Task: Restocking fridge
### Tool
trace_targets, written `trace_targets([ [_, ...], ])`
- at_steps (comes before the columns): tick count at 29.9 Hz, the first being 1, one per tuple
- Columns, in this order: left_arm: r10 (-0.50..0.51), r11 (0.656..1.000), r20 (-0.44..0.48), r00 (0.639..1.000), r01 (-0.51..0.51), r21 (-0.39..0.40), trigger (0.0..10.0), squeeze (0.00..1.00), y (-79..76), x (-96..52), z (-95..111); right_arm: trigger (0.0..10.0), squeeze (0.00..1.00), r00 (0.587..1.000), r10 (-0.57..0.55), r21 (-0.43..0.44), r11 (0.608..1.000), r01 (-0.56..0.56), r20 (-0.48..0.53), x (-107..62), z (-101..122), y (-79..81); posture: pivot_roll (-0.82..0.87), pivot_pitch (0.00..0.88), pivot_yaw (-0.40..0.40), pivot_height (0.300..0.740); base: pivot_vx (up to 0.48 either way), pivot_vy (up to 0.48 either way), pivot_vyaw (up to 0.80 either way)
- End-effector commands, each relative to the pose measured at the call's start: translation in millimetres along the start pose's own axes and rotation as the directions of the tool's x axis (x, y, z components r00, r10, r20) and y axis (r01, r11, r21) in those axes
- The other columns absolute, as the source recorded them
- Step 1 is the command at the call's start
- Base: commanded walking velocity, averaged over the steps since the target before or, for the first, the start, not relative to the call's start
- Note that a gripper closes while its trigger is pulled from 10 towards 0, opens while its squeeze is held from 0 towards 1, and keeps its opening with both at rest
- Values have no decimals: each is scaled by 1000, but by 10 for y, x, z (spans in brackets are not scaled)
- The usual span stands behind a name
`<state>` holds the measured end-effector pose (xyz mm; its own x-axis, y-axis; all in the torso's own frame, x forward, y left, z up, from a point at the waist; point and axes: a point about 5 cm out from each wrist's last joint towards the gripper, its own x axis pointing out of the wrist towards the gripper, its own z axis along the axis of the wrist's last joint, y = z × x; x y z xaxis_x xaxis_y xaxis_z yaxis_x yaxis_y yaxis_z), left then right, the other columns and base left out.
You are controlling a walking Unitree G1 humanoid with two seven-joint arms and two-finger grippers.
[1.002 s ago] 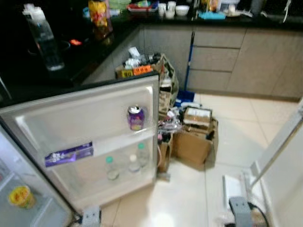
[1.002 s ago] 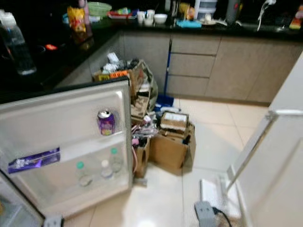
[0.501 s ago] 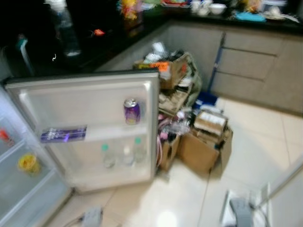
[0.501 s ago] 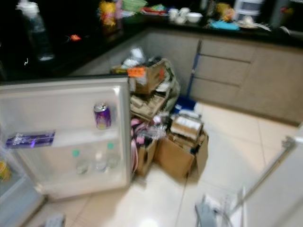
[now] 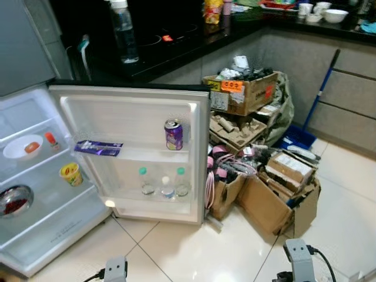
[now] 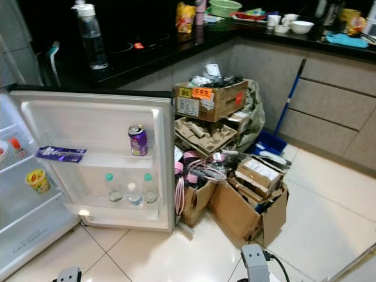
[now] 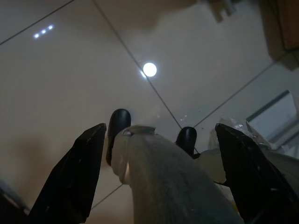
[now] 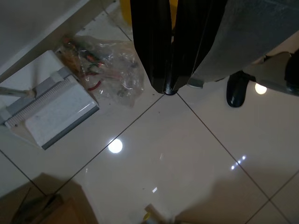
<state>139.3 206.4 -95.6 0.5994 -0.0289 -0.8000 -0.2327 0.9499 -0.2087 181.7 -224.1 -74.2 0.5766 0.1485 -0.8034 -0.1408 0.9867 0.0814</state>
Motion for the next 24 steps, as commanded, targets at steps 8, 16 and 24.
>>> trace_targets([
  [8, 20, 1000, -7, 1000, -20, 1, 10000, 0, 43, -12, -9, 10000, 0, 1000, 15, 11, 1000, -15, 4, 10, -11, 41, -59, 0, -21, 740, 0, 0, 672],
  [16, 19, 1000, -6, 1000, -19, -4, 10000, 0, 30, -8, -9, 10000, 0, 1000, 16, 10, 1000, -16, 9, 11, 1, 39, -60, 0, -22, 740, 0, 0, 670],
  [24, 20, 1000, -10, 1000, -20, -8, 10000, 0, 19, -8, -27, 10000, 0, 1000, 16, 9, 1000, -17, 10, 11, 4, 39, -61, 0, -23, 740, 0, 0, 669],
])
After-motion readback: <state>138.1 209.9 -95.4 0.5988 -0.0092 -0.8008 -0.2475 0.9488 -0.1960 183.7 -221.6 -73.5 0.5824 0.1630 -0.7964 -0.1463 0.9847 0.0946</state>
